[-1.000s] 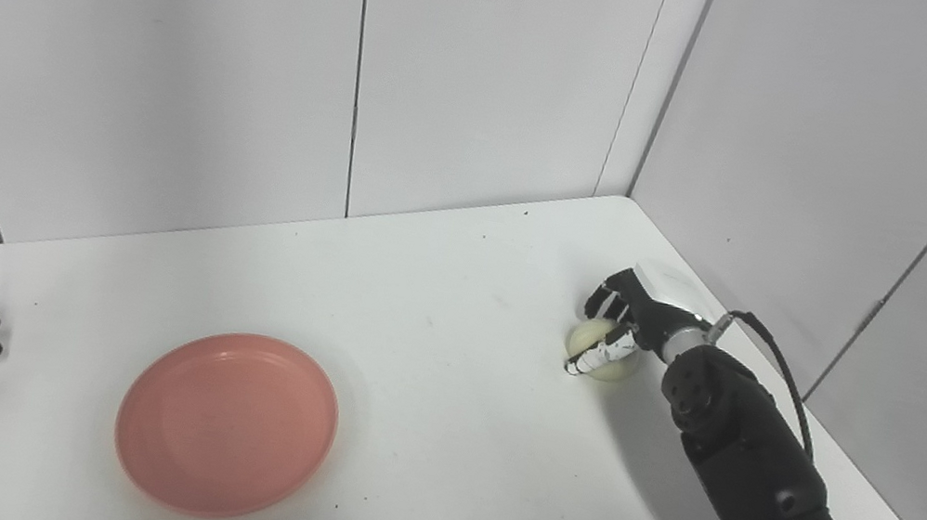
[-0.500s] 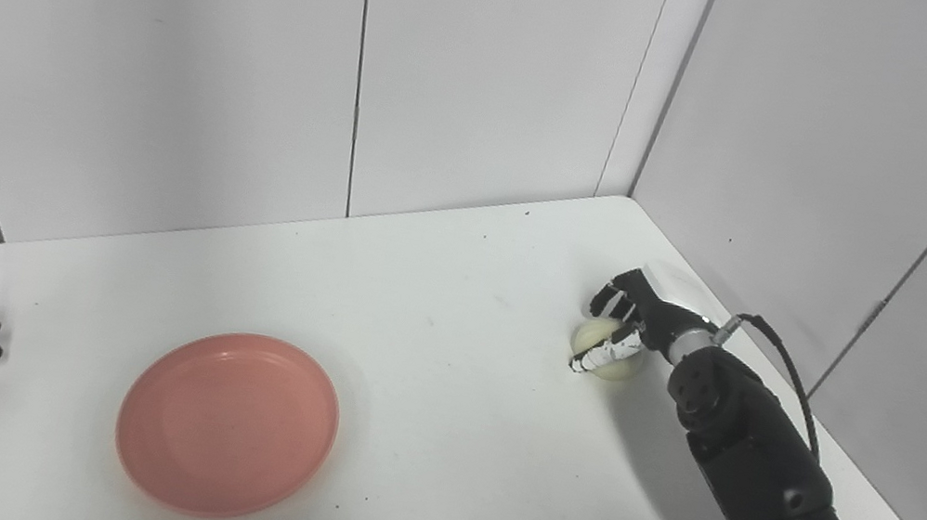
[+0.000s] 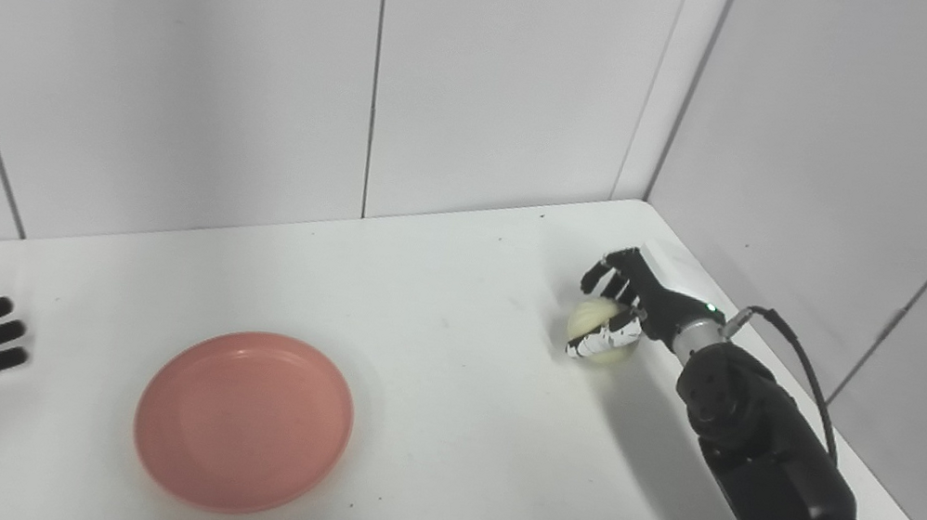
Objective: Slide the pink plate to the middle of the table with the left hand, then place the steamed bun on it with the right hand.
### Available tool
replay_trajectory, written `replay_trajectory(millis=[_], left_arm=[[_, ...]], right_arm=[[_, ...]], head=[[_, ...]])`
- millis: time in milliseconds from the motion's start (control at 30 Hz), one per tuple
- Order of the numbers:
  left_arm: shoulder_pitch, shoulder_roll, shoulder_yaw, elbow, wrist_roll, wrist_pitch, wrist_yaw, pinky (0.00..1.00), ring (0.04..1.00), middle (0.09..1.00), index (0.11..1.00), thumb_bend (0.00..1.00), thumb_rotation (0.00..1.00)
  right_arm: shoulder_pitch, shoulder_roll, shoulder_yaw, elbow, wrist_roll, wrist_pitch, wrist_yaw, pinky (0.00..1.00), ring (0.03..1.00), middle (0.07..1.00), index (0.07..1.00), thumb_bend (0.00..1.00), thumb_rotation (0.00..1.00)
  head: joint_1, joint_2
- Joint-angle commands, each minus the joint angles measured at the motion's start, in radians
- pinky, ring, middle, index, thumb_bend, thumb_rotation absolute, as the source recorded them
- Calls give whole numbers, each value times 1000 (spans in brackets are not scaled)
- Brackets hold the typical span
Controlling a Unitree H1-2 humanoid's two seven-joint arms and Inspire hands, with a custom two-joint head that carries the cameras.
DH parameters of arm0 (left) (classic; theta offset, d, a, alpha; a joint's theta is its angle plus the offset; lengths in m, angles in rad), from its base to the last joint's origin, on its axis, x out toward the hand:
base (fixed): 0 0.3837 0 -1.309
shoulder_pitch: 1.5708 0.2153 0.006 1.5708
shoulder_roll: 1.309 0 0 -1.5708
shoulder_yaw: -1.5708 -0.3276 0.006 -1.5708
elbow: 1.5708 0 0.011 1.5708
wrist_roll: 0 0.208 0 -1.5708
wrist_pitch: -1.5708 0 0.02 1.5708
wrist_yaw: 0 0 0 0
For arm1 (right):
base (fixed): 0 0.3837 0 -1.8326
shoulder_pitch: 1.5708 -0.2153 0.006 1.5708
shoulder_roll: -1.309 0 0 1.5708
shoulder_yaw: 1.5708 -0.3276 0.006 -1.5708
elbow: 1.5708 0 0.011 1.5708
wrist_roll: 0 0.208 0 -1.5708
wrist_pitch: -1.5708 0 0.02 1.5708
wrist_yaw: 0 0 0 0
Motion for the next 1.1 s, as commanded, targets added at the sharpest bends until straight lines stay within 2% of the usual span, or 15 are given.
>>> replay_trajectory(millis=[0,100,200,367,467,667,833,967,1067], left_arm=[[136,-65,-41,41,46,116,40,791,826,851,855,530,863],[152,-85,-56,-12,53,137,68,801,833,858,862,525,873],[167,-106,-71,-65,68,156,101,823,847,870,874,506,918],[183,-145,-100,-146,93,200,165,868,873,893,902,484,991],[185,-165,-108,-171,97,221,190,889,888,904,913,473,1000],[184,-194,-122,-207,113,251,232,900,901,917,922,457,1000],[182,-205,-135,-220,114,264,253,925,912,925,932,445,1000],[177,-215,-136,-222,109,273,263,918,904,919,932,441,1000],[173,-219,-139,-218,109,272,260,919,907,923,937,440,1000]], right_arm=[[-56,-27,0,-45,12,-70,1,353,423,442,546,514,0],[-76,-13,19,-54,21,-91,13,373,437,451,543,515,0],[-106,10,49,-67,16,-74,37,396,450,454,538,516,0],[-175,71,140,-52,-10,-113,57,416,468,460,533,516,0],[-204,104,168,-31,0,-119,68,415,468,456,540,515,0],[-251,174,211,-44,8,-127,109,370,425,439,549,513,0],[-278,212,244,-81,4,-131,142,345,401,432,547,513,0],[-295,232,271,-109,-25,-131,160,367,406,435,548,513,0],[-300,254,278,-114,-3,-151,169,392,416,442,548,513,0]], head=[[15,0],[82,2],[124,3],[231,6],[288,8],[364,15],[395,19],[432,29],[445,34]])
